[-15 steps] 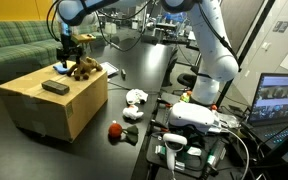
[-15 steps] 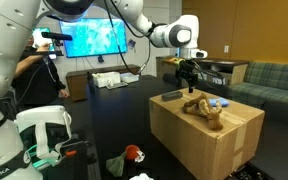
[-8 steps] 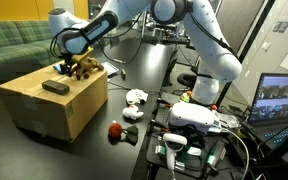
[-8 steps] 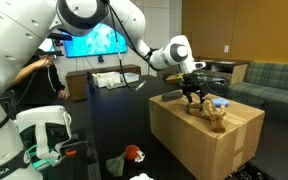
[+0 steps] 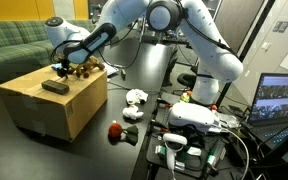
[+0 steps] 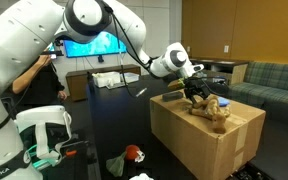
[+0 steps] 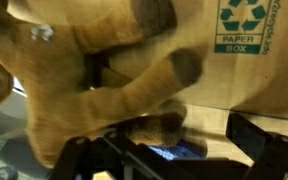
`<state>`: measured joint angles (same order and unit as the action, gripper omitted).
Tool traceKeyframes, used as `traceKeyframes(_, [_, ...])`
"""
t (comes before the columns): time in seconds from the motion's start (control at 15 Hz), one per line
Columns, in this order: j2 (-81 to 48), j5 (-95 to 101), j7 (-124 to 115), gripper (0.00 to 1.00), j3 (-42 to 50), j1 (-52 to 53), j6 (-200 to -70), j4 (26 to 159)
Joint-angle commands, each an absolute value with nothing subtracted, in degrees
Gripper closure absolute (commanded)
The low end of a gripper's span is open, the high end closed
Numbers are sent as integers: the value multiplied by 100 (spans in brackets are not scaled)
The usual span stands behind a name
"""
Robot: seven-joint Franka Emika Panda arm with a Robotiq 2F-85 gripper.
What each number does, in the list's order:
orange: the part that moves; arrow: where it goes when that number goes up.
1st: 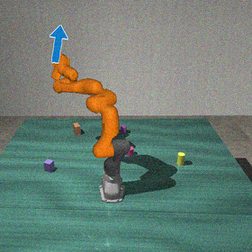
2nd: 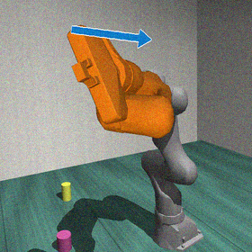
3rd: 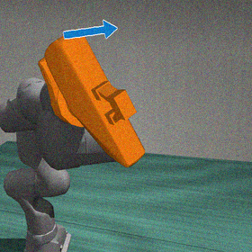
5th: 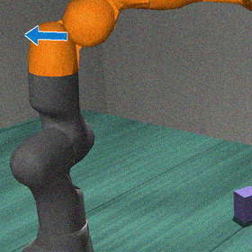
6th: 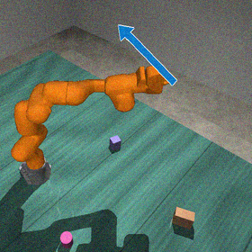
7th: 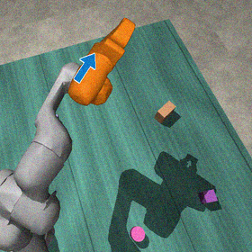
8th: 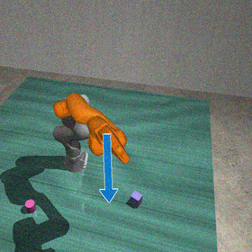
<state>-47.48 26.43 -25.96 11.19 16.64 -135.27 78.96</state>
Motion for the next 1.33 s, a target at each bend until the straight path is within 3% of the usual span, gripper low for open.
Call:
traceKeyframes(0.0, [-4654,2506,-2535,0,972,1630,-14249,8035])
traceKeyframes(0.6, [-5032,2594,-2872,0,1425,1922,-14943,7640])
traceKeyframes(1.27, [-5927,2196,-3628,0,1696,1739,-14758,6583])
